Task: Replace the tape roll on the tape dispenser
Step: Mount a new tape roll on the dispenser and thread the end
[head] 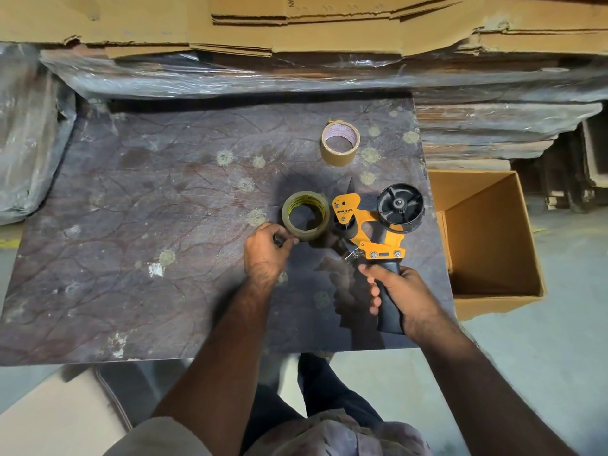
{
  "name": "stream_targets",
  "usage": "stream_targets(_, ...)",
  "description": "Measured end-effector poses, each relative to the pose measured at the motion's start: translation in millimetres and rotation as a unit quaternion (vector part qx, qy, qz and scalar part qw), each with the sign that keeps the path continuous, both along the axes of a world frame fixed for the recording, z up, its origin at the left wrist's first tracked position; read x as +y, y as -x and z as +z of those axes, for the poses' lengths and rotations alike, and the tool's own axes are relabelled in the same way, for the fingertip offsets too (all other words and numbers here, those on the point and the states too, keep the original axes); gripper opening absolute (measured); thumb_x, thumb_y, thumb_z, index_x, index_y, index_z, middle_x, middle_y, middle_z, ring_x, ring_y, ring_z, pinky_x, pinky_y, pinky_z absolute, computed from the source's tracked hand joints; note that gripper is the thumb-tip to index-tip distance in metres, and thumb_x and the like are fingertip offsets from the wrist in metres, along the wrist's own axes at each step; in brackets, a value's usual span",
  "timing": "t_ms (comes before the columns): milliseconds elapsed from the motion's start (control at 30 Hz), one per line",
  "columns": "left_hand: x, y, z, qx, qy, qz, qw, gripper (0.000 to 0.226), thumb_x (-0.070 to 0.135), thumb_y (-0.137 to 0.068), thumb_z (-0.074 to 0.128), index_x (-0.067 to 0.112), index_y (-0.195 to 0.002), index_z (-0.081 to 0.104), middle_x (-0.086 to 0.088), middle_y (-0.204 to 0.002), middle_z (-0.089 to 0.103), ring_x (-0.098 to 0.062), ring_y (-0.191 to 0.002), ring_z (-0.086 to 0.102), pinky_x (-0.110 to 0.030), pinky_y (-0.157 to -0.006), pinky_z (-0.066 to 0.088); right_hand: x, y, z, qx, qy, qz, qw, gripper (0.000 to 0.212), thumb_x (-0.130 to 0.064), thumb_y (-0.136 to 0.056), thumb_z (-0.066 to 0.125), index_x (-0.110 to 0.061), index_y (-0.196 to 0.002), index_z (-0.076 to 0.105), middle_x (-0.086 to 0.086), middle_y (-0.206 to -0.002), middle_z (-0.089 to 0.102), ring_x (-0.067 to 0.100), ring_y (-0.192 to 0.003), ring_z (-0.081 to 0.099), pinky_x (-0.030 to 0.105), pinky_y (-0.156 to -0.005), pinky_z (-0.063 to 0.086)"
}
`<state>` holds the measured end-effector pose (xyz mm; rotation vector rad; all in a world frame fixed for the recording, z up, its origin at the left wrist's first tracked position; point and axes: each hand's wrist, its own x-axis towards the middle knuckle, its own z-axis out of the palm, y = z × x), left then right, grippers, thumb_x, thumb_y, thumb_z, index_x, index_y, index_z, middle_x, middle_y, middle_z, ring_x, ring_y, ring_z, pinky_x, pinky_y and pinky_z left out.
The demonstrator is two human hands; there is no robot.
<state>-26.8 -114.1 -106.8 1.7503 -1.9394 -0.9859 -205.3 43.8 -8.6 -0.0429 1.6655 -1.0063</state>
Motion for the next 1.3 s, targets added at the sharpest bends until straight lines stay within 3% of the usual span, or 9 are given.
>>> stream_targets(167,7.8,-6.1,6.1,-0.011,0.010,-0.041,0.999,0.043,0.029,-0.070,0.089,0.024,-0.101,0.060,0.006,-0.103,0.060,-0.018,-0.091,0.062,-0.033,-0.077,0.052,-0.8,1.0,-1.2,-0.013,0.007,-0.006,1.000,0.026,-0.018,-0.089,0.075,-0.009,-0.070,0.060,0.004,-0.053,0.052,0.016,-0.041,0.045,0.027,-0.045,0.045)
stream_targets(333,3.7,6.1,23.7,-0.036,0.026,-0.039,0.998,0.112,0.075,-0.054,0.082,0.021,-0.142,0.037,-0.003,-0.135,0.049,-0.022,-0.125,0.047,-0.040,-0.102,0.045,-0.1,-2.3,0.9,-0.026,0.018,-0.013,0.999,0.026,-0.016,-0.090,0.074,-0.008,-0.070,0.060,0.004,-0.051,0.051,0.016,-0.040,0.044,0.026,-0.044,0.043)
stream_targets(433,-4.0,34.0,32.1,-0.103,0.012,-0.058,0.993,0.132,0.087,-0.049,0.074,0.019,-0.151,0.025,-0.007,-0.145,0.044,-0.029,-0.133,0.042,-0.052,-0.106,0.039,3.3,-4.2,3.7,-0.019,0.024,-0.018,0.999,0.025,-0.015,-0.090,0.074,-0.007,-0.071,0.060,0.005,-0.051,0.050,0.016,-0.040,0.043,0.027,-0.043,0.042)
stream_targets(533,-8.1,48.5,35.3,-0.112,-0.014,-0.066,0.991,0.123,0.080,-0.056,0.077,0.013,-0.148,0.032,-0.012,-0.146,0.045,-0.032,-0.133,0.044,-0.052,-0.104,0.036,11.0,-6.1,8.1,-0.007,0.028,-0.020,0.999,0.023,-0.015,-0.089,0.075,-0.006,-0.072,0.061,0.005,-0.052,0.051,0.016,-0.040,0.044,0.027,-0.042,0.043)
stream_targets(667,-13.1,32.9,60.8,0.004,0.013,-0.007,1.000,0.088,0.079,-0.050,0.077,0.032,-0.122,0.057,0.004,-0.119,0.062,-0.021,-0.114,0.058,-0.050,-0.100,0.048,22.8,-11.4,17.6,-0.004,0.038,-0.030,0.999,0.023,-0.015,-0.089,0.075,-0.006,-0.072,0.062,0.006,-0.054,0.052,0.017,-0.041,0.045,0.028,-0.042,0.044)
stream_targets(867,-11.9,11.9,179.5,0.175,0.133,-0.025,0.975,0.089,0.060,-0.051,0.086,0.035,-0.130,0.054,0.016,-0.124,0.055,-0.013,-0.120,0.053,-0.039,-0.104,0.046,18.2,-44.9,44.4,-0.020,0.076,-0.045,0.996,0.019,-0.012,-0.089,0.073,-0.006,-0.074,0.062,0.007,-0.054,0.052,0.017,-0.040,0.044,0.026,-0.041,0.042)
stream_targets(967,8.9,6.6,235.9,0.148,0.177,-0.150,0.961,0.100,0.066,-0.051,0.087,0.033,-0.138,0.051,0.018,-0.127,0.052,-0.007,-0.123,0.043,-0.027,-0.101,0.031,8.1,-74.8,63.3,-0.014,0.104,-0.038,0.994,0.015,-0.010,-0.090,0.070,-0.007,-0.076,0.064,0.007,-0.053,0.050,0.017,-0.039,0.042,0.025,-0.040,0.041)
stream_targets(1067,33.0,1.0,264.4,0.045,0.254,-0.250,0.933,0.105,0.084,-0.048,0.072,0.036,-0.138,0.048,0.015,-0.132,0.054,-0.011,-0.131,0.039,-0.044,-0.106,0.028,1.2,-105.3,81.0,-0.015,0.136,-0.021,0.990,0.022,-0.012,-0.090,0.070,-0.011,-0.070,0.061,0.005,-0.052,0.050,0.016,-0.038,0.042,0.024,-0.040,0.041)
stream_targets(1300,50.1,-35.3,278.4,-0.064,0.290,-0.259,0.919,0.108,0.086,-0.053,0.068,0.035,-0.145,0.040,0.011,-0.146,0.051,-0.016,-0.147,0.026,-0.057,-0.111,0.018,7.8,-162.3,106.4,-0.011,0.175,-0.028,0.984,0.023,-0.012,-0.088,0.072,-0.011,-0.069,0.060,0.005,-0.052,0.051,0.015,-0.037,0.043,0.024,-0.040,0.040)
